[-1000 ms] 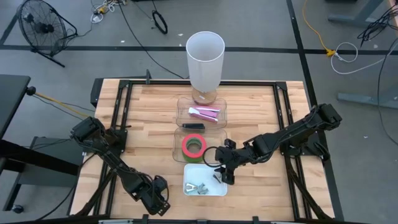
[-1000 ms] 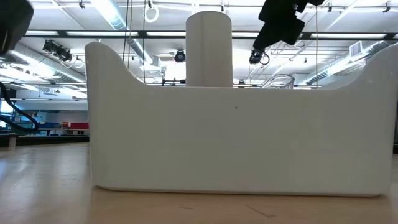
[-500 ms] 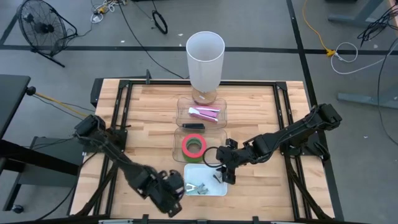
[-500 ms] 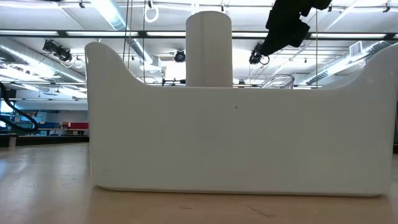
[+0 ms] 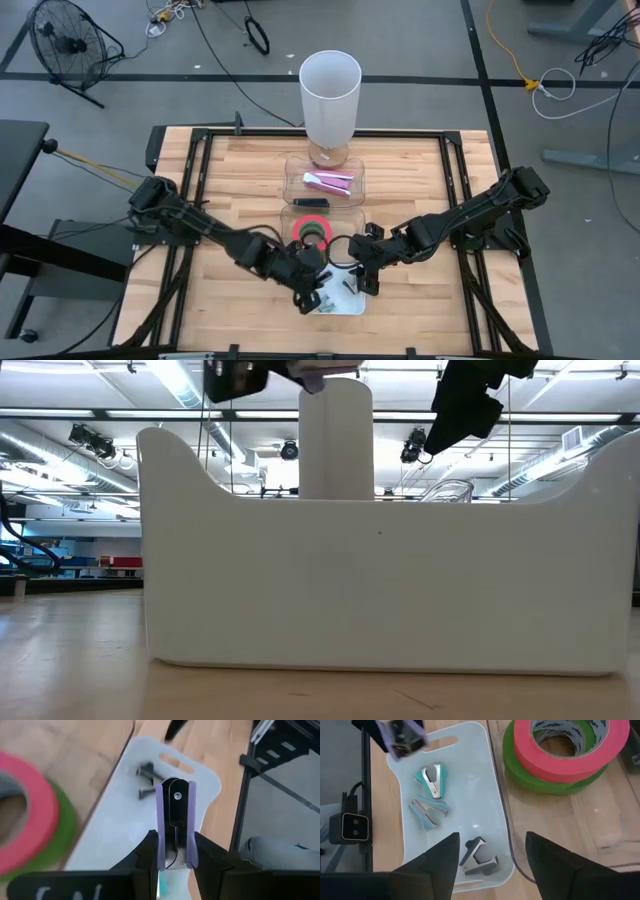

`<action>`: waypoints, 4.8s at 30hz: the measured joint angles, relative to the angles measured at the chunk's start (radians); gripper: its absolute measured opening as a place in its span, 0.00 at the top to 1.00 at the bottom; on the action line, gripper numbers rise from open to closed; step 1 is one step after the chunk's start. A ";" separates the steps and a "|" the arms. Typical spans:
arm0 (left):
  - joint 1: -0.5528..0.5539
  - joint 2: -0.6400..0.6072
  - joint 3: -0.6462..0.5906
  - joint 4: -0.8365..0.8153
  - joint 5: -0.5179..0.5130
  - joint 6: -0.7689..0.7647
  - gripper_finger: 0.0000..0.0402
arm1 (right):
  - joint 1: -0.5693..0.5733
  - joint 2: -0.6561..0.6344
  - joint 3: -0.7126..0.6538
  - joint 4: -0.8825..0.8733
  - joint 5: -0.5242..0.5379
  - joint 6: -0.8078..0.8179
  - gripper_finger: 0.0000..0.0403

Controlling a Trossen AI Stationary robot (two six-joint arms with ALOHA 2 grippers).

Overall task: Pick and place Stapler, Stapler remover, tape
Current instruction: Put the purple staple remover into the white bin, then return to Home Position

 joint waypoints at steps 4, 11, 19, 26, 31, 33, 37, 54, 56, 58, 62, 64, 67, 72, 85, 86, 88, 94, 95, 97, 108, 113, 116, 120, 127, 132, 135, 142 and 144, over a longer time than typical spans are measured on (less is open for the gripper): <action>0.024 0.007 0.000 0.021 0.006 0.047 0.77 | 0.000 0.000 0.000 0.003 0.000 0.000 0.43; 0.043 0.099 0.000 0.046 0.038 0.063 0.77 | 0.000 0.000 0.000 0.024 0.000 0.000 0.43; 0.050 0.134 0.000 0.067 0.074 0.069 0.70 | 0.000 0.000 0.000 0.025 0.000 0.004 0.43; 0.050 0.134 0.001 0.066 0.064 0.071 0.46 | 0.000 0.000 0.000 0.027 0.000 0.004 0.43; 0.050 0.134 0.001 0.068 0.063 0.102 0.42 | 0.000 0.000 0.000 0.028 0.000 0.004 0.43; 0.050 0.134 0.002 0.072 0.064 0.127 0.41 | 0.000 0.000 0.000 0.028 0.000 0.004 0.43; 0.050 0.133 0.002 0.072 0.074 0.213 0.43 | 0.000 0.000 0.000 0.031 0.000 0.000 0.43; 0.082 0.016 0.003 0.084 -0.022 0.612 0.44 | -0.059 0.001 -0.001 0.456 0.012 -0.351 0.43; 0.081 0.011 0.003 0.104 -0.028 0.538 0.44 | -0.060 0.002 -0.001 0.471 0.017 -0.287 0.43; 0.081 0.010 0.003 0.117 -0.027 0.484 0.44 | -0.060 0.002 -0.001 0.473 0.019 -0.231 0.43; 0.081 0.010 0.002 0.144 -0.029 0.451 0.44 | -0.061 0.001 -0.001 0.470 0.019 -0.163 0.43; 0.080 0.010 0.002 0.156 -0.028 0.453 0.44 | -0.060 0.001 -0.001 0.471 0.018 -0.157 0.43; 0.084 0.010 0.002 0.161 -0.027 0.452 0.44 | -0.061 0.001 -0.001 0.470 0.018 -0.158 0.43; 0.092 0.010 0.002 0.162 -0.024 0.453 0.44 | -0.066 0.001 -0.001 0.466 0.019 -0.157 0.43; 0.087 -0.297 -0.174 0.341 -0.013 0.454 0.44 | -0.107 -0.374 -0.308 0.544 0.023 -0.158 0.43; 0.087 -0.335 -0.215 0.376 -0.014 0.454 0.44 | -0.107 -0.414 -0.333 0.553 0.019 -0.158 0.43; 0.091 -0.394 -0.292 0.449 -0.013 0.453 0.44 | -0.111 -0.493 -0.387 0.552 0.013 -0.158 0.43; 0.135 -0.600 -0.496 0.497 -0.013 0.453 0.44 | -0.144 -0.699 -0.549 0.572 0.018 -0.158 0.43; 0.146 -0.627 -0.523 0.502 -0.013 0.453 0.44 | -0.147 -0.736 -0.580 0.576 0.015 -0.158 0.43; 0.170 -0.688 -0.589 0.496 -0.013 0.453 0.44 | -0.158 -0.808 -0.646 0.591 0.016 -0.158 0.43; 0.260 -0.971 -0.878 0.482 -0.012 0.452 0.44 | -0.279 -1.146 -0.970 0.615 0.018 -0.158 0.43; 0.321 -1.106 -0.956 0.471 -0.013 0.452 0.44 | -0.323 -1.255 -1.054 0.618 0.019 -0.158 0.43; 0.350 -1.176 -0.999 0.483 -0.013 0.452 0.44 | -0.334 -1.324 -1.089 0.613 0.018 -0.158 0.43; 0.383 -1.271 -1.072 0.488 -0.013 0.452 0.44 | -0.335 -1.412 -1.127 0.616 0.018 -0.158 0.43; 0.425 -1.438 -1.204 0.483 -0.013 0.452 0.44 | -0.338 -1.581 -1.184 0.631 -0.003 -0.161 0.43; 0.426 -1.593 -1.289 0.485 -0.012 0.452 0.44 | -0.343 -1.581 -1.184 0.745 -0.001 -0.157 0.43; 0.425 -1.681 -1.331 0.484 -0.013 0.452 0.43 | -0.343 -1.580 -1.184 0.770 -0.002 -0.160 0.43; 0.425 -1.772 -1.393 0.478 -0.014 0.452 0.44 | -0.343 -1.580 -1.184 0.769 -0.001 -0.158 0.43; 0.424 -1.767 -1.390 0.456 -0.012 0.452 0.44 | -0.343 -1.580 -1.184 0.767 -0.001 -0.158 0.43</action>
